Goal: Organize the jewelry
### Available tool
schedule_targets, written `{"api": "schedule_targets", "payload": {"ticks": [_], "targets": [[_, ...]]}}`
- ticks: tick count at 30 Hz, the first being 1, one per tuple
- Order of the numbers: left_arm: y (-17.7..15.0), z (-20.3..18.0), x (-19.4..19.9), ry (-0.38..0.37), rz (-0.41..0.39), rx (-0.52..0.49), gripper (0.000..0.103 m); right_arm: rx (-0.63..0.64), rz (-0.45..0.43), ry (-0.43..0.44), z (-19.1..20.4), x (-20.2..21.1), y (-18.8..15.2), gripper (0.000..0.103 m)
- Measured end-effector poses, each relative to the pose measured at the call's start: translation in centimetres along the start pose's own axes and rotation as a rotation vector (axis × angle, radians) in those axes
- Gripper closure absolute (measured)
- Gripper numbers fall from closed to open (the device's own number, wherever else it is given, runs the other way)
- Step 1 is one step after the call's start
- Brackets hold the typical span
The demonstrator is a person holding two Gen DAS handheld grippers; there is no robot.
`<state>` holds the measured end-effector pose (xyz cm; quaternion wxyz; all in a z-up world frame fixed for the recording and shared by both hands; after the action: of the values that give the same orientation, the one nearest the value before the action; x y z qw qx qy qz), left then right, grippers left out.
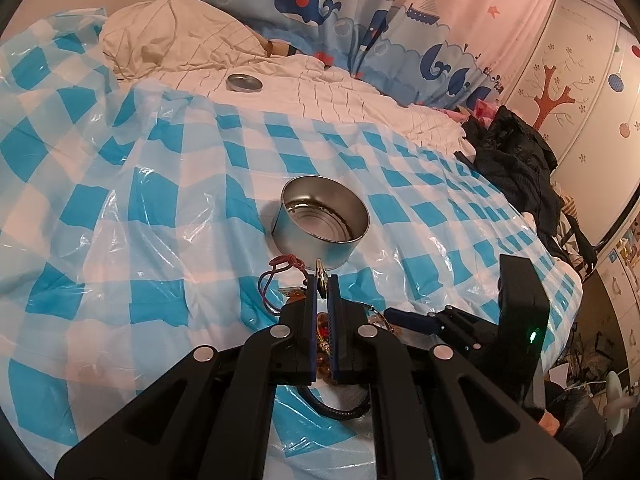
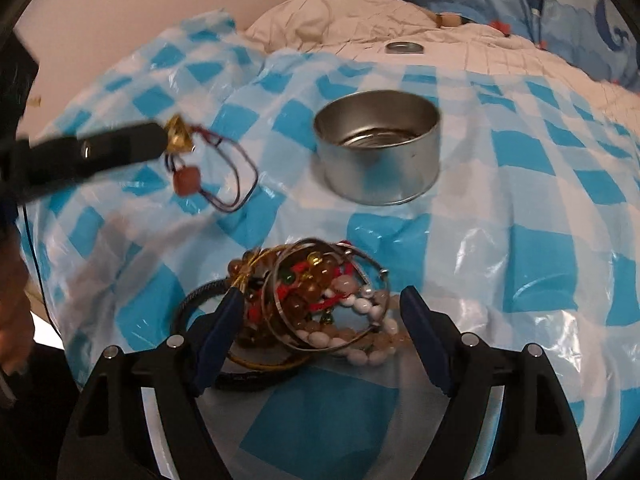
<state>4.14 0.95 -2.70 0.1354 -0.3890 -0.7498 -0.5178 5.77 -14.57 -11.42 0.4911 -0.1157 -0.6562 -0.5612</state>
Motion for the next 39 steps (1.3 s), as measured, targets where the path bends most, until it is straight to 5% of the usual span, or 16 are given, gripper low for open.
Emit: {"api": "schedule_targets", "payload": {"ticks": [12, 23, 33, 35, 39], "targets": [[-0.1, -0.1, 0.0, -0.002, -0.001, -0.001, 0.099, -0.054, -0.134, 0.063, -0.7, 3.6, 1.4, 0.04], [3.0, -2.0, -2.0, -0.051, -0.017, -0.019, 0.099, -0.258, -0.187, 0.164, -4.2, 5.4, 2.4, 0.04], [7.0, -3.4, -7.0, -0.194, -0.015, 0.027, 0.099, -0.316, -0.182, 0.173, -5.6, 5.3, 2.4, 0.04], [7.6, -2.8, -8.8, -0.168, 0.002, 0.045, 0.099, -0.324, -0.184, 0.169, -5.9, 5.3, 2.4, 0.04], [7.6, -0.7, -11.0, 0.009, 0.062, 0.055, 0.098, -0.326, -0.187, 0.142, -6.3, 5.3, 2.5, 0.04]]}}
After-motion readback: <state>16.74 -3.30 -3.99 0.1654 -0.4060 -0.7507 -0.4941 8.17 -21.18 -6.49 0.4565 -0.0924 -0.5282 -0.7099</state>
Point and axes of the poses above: each gripper's, at about its wrist camera, not at the fingertips, and x roughly against the way its jaws point, z to its left, y to its top, the point moved 4 cm from there along -x, roughly the way its jaws point, and after that the axes turned 5 degrees about -y, right-handed, at the moved point
